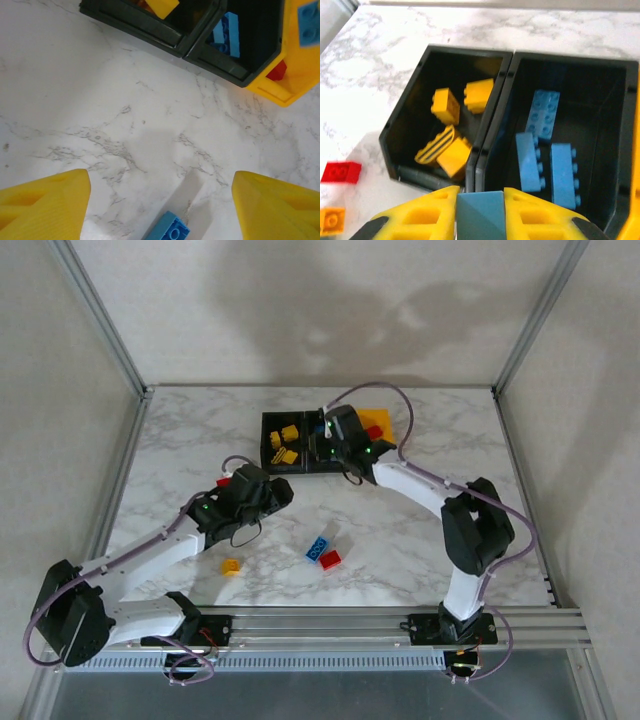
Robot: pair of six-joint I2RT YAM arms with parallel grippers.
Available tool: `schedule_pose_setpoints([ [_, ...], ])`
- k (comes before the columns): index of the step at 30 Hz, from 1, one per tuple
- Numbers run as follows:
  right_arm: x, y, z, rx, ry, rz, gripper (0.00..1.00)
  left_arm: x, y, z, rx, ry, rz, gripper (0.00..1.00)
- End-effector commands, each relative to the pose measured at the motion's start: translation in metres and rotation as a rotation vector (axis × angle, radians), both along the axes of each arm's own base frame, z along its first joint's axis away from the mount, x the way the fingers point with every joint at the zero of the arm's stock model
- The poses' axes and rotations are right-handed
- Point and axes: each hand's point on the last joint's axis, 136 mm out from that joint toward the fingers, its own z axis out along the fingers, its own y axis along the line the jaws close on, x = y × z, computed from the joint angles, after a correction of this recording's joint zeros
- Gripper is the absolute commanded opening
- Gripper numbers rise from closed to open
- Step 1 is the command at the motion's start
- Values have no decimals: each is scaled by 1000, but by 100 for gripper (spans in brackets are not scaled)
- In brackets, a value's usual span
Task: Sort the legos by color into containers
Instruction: Place the lego in the container.
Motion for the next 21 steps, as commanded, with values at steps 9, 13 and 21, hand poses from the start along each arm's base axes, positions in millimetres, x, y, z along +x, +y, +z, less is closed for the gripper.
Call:
schedule_pose_setpoints([
  [9, 70, -25, -57, -109, 147, -187, 13, 10, -18, 20, -46, -46, -38, 74],
  [13, 89, -31, -69, -143, 147, -231, 14, 7, -15, 19, -39, -45, -30, 75],
  [21, 110, -34, -88, -188, 155, -272, 18, 6, -11, 17, -25, -44, -24, 75],
])
